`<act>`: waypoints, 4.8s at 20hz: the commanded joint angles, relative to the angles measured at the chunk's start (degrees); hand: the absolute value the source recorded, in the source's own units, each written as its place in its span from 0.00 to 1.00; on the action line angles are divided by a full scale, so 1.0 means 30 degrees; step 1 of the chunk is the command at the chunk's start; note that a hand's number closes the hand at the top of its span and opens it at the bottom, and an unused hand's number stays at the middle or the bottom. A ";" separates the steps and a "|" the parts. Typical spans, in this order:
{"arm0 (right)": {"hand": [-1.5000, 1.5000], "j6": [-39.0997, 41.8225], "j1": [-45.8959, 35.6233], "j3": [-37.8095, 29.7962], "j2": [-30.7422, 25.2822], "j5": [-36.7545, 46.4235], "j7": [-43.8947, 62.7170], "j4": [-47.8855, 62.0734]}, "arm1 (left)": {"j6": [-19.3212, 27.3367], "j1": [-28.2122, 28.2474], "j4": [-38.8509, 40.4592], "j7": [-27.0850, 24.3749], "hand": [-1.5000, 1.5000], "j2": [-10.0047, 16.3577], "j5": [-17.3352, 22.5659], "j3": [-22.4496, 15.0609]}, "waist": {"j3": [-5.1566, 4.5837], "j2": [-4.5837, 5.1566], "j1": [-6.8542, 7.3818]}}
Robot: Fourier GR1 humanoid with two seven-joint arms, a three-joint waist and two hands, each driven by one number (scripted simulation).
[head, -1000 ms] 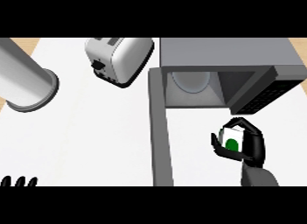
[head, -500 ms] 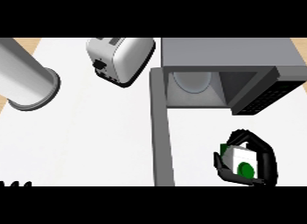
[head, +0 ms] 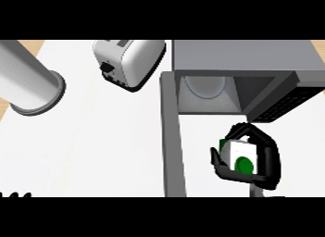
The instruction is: Pick up the milk, place it into the microwave and close the microwave
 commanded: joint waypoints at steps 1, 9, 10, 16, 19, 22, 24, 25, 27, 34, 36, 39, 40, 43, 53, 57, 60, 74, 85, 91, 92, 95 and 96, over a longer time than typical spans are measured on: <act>1.00 -0.2224 -0.2793 0.0865 0.0007 0.0655 0.0428 0.2193 | 0.0454 -0.0522 -0.0688 0.1299 0.00 0.0026 0.0579 0.0198 | 0.0013 0.0050 0.0082; 1.00 -0.4414 -0.7794 -0.0097 0.0007 0.1219 0.2112 0.7152 | -0.0857 -0.0172 0.0453 0.0207 0.00 0.0601 0.0944 0.1335 | 0.0009 0.0081 0.0269; 1.00 -0.3992 -0.6998 -0.0349 0.0007 0.1112 0.1413 0.7577 | -0.0568 -0.0047 0.0235 0.0309 0.00 0.0123 0.0671 0.0908 | 0.0013 0.0061 0.0156; 1.00 -0.3490 -1.1309 -0.2596 -0.0438 -0.0611 -0.0628 1.3838 | -0.0614 -0.0217 -0.0192 0.0785 0.00 0.0267 0.1002 0.1392 | 0.0028 0.0140 0.0333; 1.00 -0.4441 -1.3074 -0.3030 0.0003 -0.1056 -0.1623 1.6739 | -0.0772 0.0268 0.0086 -0.0150 0.00 -0.0379 0.0071 0.0767 | 0.0029 0.0153 0.0490; 1.00 -0.4022 -1.4002 -0.3980 -0.0804 -0.0628 -0.3051 1.9930 | -0.0973 -0.1276 0.1217 0.0706 0.00 0.0437 0.0958 0.1575 | 0.0038 0.0338 0.0635; 1.00 -0.5280 -1.5237 -0.4242 -0.1229 -0.0137 -0.2650 2.1009 | -0.1009 0.0266 -0.0431 0.0741 0.00 0.0361 0.0752 0.1390 | 0.0046 0.0310 0.0851; 1.00 -0.5685 -1.5492 -0.4138 -0.1060 0.0174 -0.3016 2.1615 | -0.1464 -0.0540 0.1154 -0.0092 0.00 0.0442 0.1017 0.1937 | 0.0029 0.0280 0.0744; 1.00 -0.5290 -1.5618 -0.4476 -0.1907 0.0216 -0.3688 2.2929 | -0.0924 -0.1092 -0.0064 0.1233 0.00 0.0772 0.1646 0.2151 | 0.0059 0.0481 0.1003; 1.00 -0.6659 -1.7754 -0.4602 -0.2463 0.0966 -0.3802 2.5545 | -0.1706 -0.0702 0.0038 0.0966 0.00 0.1021 0.1477 0.1904 | 0.0075 0.0680 0.1729; 1.00 -0.7370 -1.7692 -0.4275 -0.2291 0.1464 -0.4555 2.5919 | -0.1885 -0.0912 0.0523 0.0845 0.00 0.0902 0.1334 0.1577 | 0.0079 0.0790 0.1918; 1.00 -0.7344 -1.7790 -0.4434 -0.3645 0.1588 -0.5425 2.6047 | -0.1857 -0.1127 0.0836 0.0532 0.00 0.0786 0.1250 0.1731 | 0.0091 0.0866 0.1993; 1.00 -0.8142 -1.8016 -0.4207 -0.3196 0.1900 -0.5504 2.6292 | -0.1731 -0.1761 0.1331 0.0754 0.00 0.0807 0.1255 0.1715 | 0.0082 0.0925 0.1938; 1.00 -0.8615 -1.8804 -0.4443 -0.3561 0.1866 -0.5385 2.6519 | -0.1704 -0.1851 0.1025 0.1081 0.00 0.0935 0.1436 0.1740 | 0.0105 0.0999 0.2136; 1.00 -1.0760 -1.9827 -0.5697 -0.3091 0.1244 -0.7092 2.6085 | -0.1589 -0.2671 0.2016 0.0880 0.00 0.1024 0.1273 0.2256 | 0.0089 0.1127 0.2328; 1.00 -1.2860 -1.9822 -0.5719 -0.3618 0.1662 -0.6817 2.6648 | -0.2037 -0.2463 0.2240 0.0986 0.00 0.1278 0.1324 0.2117 | 0.0072 0.1192 0.2432; 1.00 -1.3791 -1.9932 -0.5992 -0.3529 0.1604 -0.6948 2.6530 | -0.1610 -0.2995 0.2650 0.0900 0.00 0.0826 0.0900 0.1843 | 0.0088 0.1242 0.2415; 0.00 -1.9505 -1.7791 -0.3181 -0.5320 0.5169 0.1201 2.9624 | -0.1949 -0.3609 0.2106 0.1111 0.00 0.1473 0.0927 0.2047 | -0.0062 0.1781 0.3455; 0.00 -1.3048 -2.0628 -0.2043 -0.2877 0.6247 -0.1077 2.9438 | -0.1737 -0.4547 0.3137 0.0997 0.00 0.1457 0.1065 0.2550 | 0.0135 0.1453 0.3328; 0.00 -1.0917 -2.0737 -0.2554 -0.2311 0.5724 -0.1617 2.8877 | -0.2234 -0.4087 0.2904 0.0879 0.00 0.1865 0.0899 0.2600 | 0.0158 0.1269 0.3068; 0.00 -1.0924 -2.0702 -0.2959 -0.1869 0.5322 -0.1775 2.8511 | -0.1969 -0.4413 0.3139 0.0767 0.00 0.1477 0.0945 0.2498 | 0.0160 0.1284 0.2928; 0.00 -0.9519 -2.0488 -0.3742 -0.2198 0.4564 -0.2767 2.7751 | -0.2282 -0.4237 0.3635 0.0431 0.00 0.1567 0.0798 0.2549 | 0.0160 0.1250 0.2707; 0.00 -0.9266 -2.0533 -0.4043 -0.1867 0.4268 -0.2910 2.7545 | -0.2263 -0.4133 0.3184 0.0397 0.00 0.1466 0.0905 0.2485 | 0.0164 0.1115 0.2617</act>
